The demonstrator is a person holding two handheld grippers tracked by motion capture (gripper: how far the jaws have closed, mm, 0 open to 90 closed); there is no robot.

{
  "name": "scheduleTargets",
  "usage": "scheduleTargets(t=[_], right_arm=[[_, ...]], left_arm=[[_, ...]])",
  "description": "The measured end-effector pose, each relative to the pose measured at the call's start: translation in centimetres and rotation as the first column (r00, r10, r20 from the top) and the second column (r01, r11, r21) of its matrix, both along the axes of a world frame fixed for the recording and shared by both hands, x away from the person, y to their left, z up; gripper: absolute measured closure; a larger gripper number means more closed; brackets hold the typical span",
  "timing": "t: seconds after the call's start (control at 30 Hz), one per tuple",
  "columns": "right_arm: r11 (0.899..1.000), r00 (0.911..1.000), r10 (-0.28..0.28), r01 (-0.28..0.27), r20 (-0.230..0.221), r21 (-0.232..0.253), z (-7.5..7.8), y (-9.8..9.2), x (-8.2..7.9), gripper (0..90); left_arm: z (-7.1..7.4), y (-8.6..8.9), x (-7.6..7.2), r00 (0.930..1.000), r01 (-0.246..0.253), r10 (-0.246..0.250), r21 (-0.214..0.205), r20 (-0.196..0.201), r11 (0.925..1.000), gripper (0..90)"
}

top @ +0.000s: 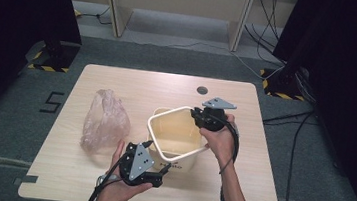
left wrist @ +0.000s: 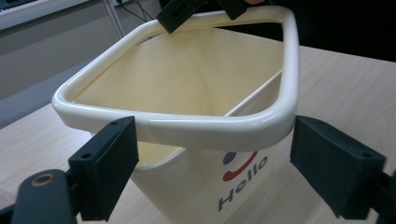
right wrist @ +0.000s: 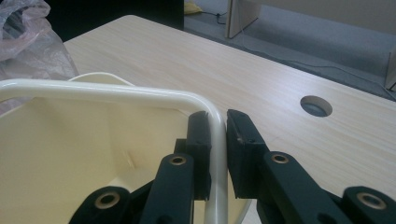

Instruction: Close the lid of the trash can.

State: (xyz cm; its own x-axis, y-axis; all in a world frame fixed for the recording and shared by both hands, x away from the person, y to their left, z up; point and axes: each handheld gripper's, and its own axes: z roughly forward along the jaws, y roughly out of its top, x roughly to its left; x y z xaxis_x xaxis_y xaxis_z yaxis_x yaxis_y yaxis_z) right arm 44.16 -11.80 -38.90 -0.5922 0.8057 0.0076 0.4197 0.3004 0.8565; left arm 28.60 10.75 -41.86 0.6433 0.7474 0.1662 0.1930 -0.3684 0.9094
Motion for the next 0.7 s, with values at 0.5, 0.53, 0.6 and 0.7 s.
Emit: scheduleTargets(t=[0.5,0.53,0.6,0.7], right_arm=[[1.0,0.9984,-0.012,0.013,-0.054,0.018,0.1,-0.7,-0.8,68.0],[1.0,0.9984,-0.012,0.013,-0.054,0.018,0.1,-0.7,-0.8,68.0],[1.0,0.998,-0.008,0.008,-0.063,0.004,0.2,-0.7,-1.1,66.1],[1.0,0.9972,0.004,-0.004,-0.075,0.005,0.4,-1.2,-1.6,66.1]], left_arm=[[0.3,1.6,0.1,0.9996,-0.021,0.021,-0.035,-0.019,0.9991,14.3],[0.3,1.6,0.1,0.9996,-0.021,0.021,-0.035,-0.019,0.9991,14.0],[0.2,1.6,0.0,0.9996,-0.019,0.018,-0.031,-0.021,0.9994,14.0],[0.1,1.7,0.2,0.9997,-0.018,0.017,-0.031,-0.017,0.9994,14.0]])
